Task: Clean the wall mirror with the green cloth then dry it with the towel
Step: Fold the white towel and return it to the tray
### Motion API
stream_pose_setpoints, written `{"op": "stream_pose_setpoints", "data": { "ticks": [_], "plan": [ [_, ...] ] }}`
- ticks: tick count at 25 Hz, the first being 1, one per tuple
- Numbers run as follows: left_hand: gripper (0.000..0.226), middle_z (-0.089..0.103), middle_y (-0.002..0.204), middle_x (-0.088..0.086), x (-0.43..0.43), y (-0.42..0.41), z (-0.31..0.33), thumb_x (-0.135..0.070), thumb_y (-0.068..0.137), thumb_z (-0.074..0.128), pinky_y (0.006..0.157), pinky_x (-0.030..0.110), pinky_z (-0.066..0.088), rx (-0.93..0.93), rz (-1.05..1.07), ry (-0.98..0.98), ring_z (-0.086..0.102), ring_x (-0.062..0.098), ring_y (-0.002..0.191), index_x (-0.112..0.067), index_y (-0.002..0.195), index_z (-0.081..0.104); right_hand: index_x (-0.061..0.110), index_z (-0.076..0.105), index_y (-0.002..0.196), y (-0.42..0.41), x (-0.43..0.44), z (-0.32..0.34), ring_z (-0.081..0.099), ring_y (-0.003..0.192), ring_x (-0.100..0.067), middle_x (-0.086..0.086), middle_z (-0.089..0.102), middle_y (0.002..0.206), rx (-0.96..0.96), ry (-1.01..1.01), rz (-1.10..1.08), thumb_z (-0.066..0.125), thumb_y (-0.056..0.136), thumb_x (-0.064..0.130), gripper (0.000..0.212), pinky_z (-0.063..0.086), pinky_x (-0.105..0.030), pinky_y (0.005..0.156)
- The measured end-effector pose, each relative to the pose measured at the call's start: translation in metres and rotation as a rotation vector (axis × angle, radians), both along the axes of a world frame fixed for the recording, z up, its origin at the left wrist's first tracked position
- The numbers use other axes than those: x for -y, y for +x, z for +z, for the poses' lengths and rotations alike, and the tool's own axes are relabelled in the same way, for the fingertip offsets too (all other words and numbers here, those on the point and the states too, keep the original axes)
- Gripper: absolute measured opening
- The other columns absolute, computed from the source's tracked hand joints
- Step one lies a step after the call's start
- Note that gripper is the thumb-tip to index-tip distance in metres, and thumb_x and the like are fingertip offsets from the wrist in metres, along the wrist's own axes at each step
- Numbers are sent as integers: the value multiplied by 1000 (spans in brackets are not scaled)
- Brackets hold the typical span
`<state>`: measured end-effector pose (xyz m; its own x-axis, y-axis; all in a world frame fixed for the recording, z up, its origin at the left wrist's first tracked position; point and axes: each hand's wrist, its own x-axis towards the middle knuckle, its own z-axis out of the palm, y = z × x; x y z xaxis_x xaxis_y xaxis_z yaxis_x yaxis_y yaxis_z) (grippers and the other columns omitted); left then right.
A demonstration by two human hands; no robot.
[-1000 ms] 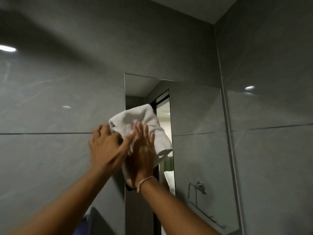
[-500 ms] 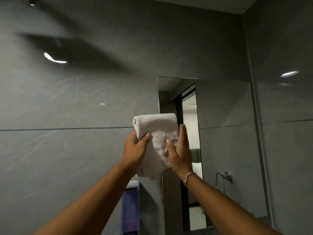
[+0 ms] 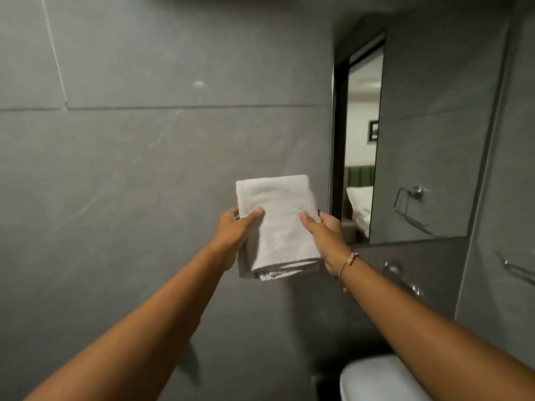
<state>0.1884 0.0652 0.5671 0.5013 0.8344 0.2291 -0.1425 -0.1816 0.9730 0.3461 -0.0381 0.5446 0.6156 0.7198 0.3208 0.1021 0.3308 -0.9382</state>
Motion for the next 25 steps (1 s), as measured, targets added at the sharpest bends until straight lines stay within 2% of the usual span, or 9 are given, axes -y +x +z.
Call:
{"op": "stream_pose_setpoints", "data": {
  "ticks": [3,7,10,12,16,18,20,23,25],
  "plan": [
    [44,73,110,9,-7,-27,-104,-28,79,77,66,30,55,-236,51,-139,71,25,92,-11,117,63,22,68,97,-24,1,-105,72,93,-24,-5,74,104,-72,-162,-89,64,93,26,7,60,-43,84],
    [29,76,103,14,14,-56,-269,-10,77,78,62,28,57,-373,147,-307,70,22,80,-4,104,71,21,70,92,-51,14,-257,71,88,-21,0,75,93,-20,-448,-140,68,89,30,10,59,-45,83],
    [28,79,89,7,30,-64,-389,-16,68,81,78,38,62,-503,216,-426,72,19,76,-6,94,77,19,68,82,-68,28,-365,70,80,-20,4,73,82,-65,-694,-118,68,90,30,14,56,-32,72],
    [24,76,83,0,38,-60,-449,-13,72,78,77,26,58,-611,236,-463,68,14,75,-6,96,76,15,67,82,-71,30,-429,68,79,-22,2,72,81,-117,-798,-163,67,91,28,16,49,-23,63],
    [28,70,104,-2,37,-31,-541,-6,88,63,90,32,50,-691,259,-534,65,23,100,-11,116,69,10,64,98,-58,8,-550,62,94,-29,-10,66,96,-290,-978,-218,65,93,25,16,49,-34,81],
    [29,72,110,-2,28,-18,-586,-9,88,63,94,33,50,-750,266,-514,66,23,100,-14,116,69,8,67,107,-41,-5,-611,65,98,-31,-10,69,102,-261,-1055,-180,66,91,31,28,53,-44,90],
    [30,76,111,3,16,-9,-634,-16,85,66,92,33,52,-856,260,-459,68,25,101,-17,115,71,10,68,111,-20,-12,-673,66,97,-30,-8,71,102,-177,-1116,-127,68,88,35,34,55,-48,91],
    [26,76,102,3,0,-2,-671,-25,85,66,82,30,51,-1006,271,-328,68,24,94,-20,110,71,16,70,104,-12,-25,-697,68,94,-27,-3,72,96,-28,-1180,-112,68,86,39,30,56,-44,87],
    [14,74,93,0,0,-1,-680,-27,88,61,75,28,51,-1111,259,-192,65,17,81,-23,98,69,20,67,110,-18,-31,-698,68,97,-25,0,72,103,146,-1208,-154,67,86,42,32,56,-41,90]
  ]
}}
